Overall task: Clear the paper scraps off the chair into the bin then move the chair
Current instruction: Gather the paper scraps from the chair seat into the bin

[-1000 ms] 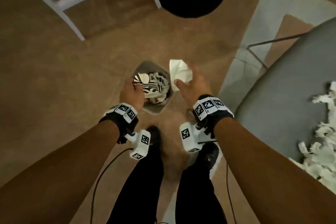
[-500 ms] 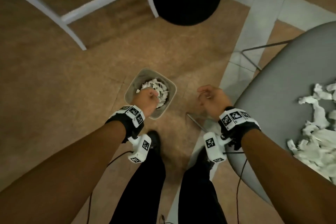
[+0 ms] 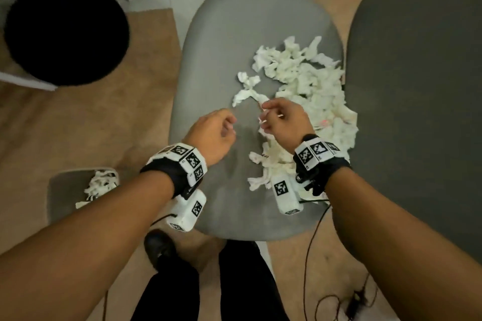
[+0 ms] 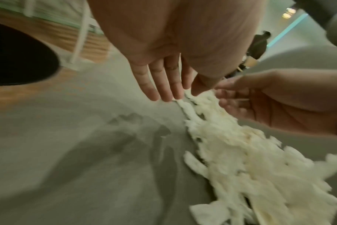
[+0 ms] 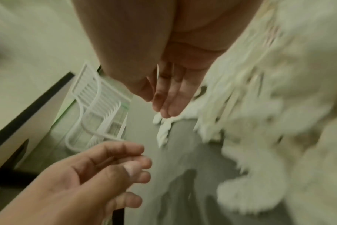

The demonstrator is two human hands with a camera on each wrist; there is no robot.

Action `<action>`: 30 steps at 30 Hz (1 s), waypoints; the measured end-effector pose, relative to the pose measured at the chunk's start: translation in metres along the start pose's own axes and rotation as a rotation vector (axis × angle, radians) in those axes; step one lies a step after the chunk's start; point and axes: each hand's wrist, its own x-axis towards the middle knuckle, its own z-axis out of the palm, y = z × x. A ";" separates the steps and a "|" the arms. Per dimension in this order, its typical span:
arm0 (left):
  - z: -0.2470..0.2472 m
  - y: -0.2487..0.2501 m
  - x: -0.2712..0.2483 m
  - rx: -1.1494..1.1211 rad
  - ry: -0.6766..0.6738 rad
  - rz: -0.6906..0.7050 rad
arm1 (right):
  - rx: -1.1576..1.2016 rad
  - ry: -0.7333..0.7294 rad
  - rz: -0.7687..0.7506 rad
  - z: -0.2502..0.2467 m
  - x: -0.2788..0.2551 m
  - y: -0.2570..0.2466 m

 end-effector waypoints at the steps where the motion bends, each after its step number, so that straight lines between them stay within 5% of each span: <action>1: 0.016 0.019 0.009 0.058 -0.042 0.066 | 0.024 0.056 0.010 -0.021 0.002 0.006; 5: 0.071 0.075 0.023 0.356 -0.309 0.236 | 0.014 0.230 0.058 -0.086 0.011 0.038; 8: 0.091 0.068 0.029 0.565 -0.453 0.197 | -0.144 0.209 0.054 -0.111 0.013 0.049; 14: 0.072 0.052 0.041 0.259 -0.048 0.049 | -0.633 -0.145 0.029 -0.129 0.002 0.054; 18: 0.053 0.065 0.051 0.194 0.060 -0.004 | -0.919 -0.434 0.085 -0.112 0.004 0.062; 23: 0.054 0.072 0.051 0.320 0.034 -0.034 | -0.834 -0.233 -0.025 -0.110 0.015 0.053; 30: 0.057 0.062 0.046 0.183 0.131 -0.041 | -0.280 0.074 0.019 -0.113 0.016 0.024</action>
